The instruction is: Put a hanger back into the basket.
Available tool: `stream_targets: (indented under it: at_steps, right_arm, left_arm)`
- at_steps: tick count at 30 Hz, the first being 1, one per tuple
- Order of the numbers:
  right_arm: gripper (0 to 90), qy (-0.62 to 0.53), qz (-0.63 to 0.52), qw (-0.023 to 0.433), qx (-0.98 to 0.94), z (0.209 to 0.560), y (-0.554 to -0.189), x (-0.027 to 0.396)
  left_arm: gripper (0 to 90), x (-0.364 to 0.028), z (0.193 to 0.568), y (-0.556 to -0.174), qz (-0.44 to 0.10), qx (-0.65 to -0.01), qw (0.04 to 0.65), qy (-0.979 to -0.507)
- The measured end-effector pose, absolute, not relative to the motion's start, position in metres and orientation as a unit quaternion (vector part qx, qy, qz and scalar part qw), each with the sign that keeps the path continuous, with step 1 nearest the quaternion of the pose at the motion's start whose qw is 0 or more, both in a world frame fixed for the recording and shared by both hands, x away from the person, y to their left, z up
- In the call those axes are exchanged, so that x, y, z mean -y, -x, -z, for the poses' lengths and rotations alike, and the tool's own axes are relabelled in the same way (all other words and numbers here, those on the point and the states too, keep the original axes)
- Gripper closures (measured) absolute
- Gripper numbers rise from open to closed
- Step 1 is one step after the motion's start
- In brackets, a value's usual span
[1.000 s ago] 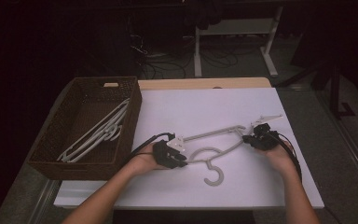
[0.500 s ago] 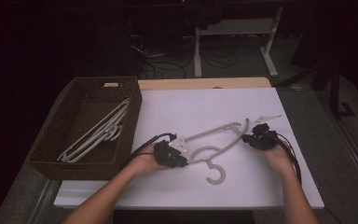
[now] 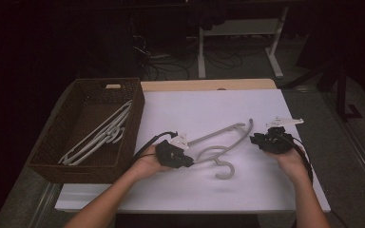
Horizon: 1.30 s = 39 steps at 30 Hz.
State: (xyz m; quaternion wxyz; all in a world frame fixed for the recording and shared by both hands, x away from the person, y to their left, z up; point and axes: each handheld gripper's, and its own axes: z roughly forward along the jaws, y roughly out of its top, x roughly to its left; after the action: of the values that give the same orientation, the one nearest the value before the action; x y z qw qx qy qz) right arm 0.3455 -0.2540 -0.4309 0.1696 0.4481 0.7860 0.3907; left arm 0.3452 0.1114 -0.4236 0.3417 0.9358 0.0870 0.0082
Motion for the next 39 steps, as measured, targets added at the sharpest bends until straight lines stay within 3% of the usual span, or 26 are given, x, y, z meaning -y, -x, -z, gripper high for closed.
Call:
stream_targets:
  at_steps: [20, 26, 32, 39]
  right_arm:
    - [57.7, -0.430, -0.405, 0.171, -0.788, 0.426, -0.334, 0.249]
    - [49.5, -0.422, -0.417, 0.169, -0.787, 0.423, -0.332, 0.246]
    - [37.2, -0.415, -0.420, 0.162, -0.791, 0.423, -0.332, 0.240]
    - [34.7, -0.412, -0.416, 0.160, -0.795, 0.425, -0.332, 0.236]
  left_arm:
    - [83.4, -0.140, 0.358, -0.347, -0.058, -0.133, 0.408, -0.901]
    - [83.4, -0.154, 0.327, -0.348, -0.077, -0.150, 0.416, -0.894]
    - [83.4, -0.180, 0.291, -0.350, -0.098, -0.161, 0.430, -0.883]
    - [83.3, -0.234, 0.251, -0.349, -0.130, -0.188, 0.454, -0.861]
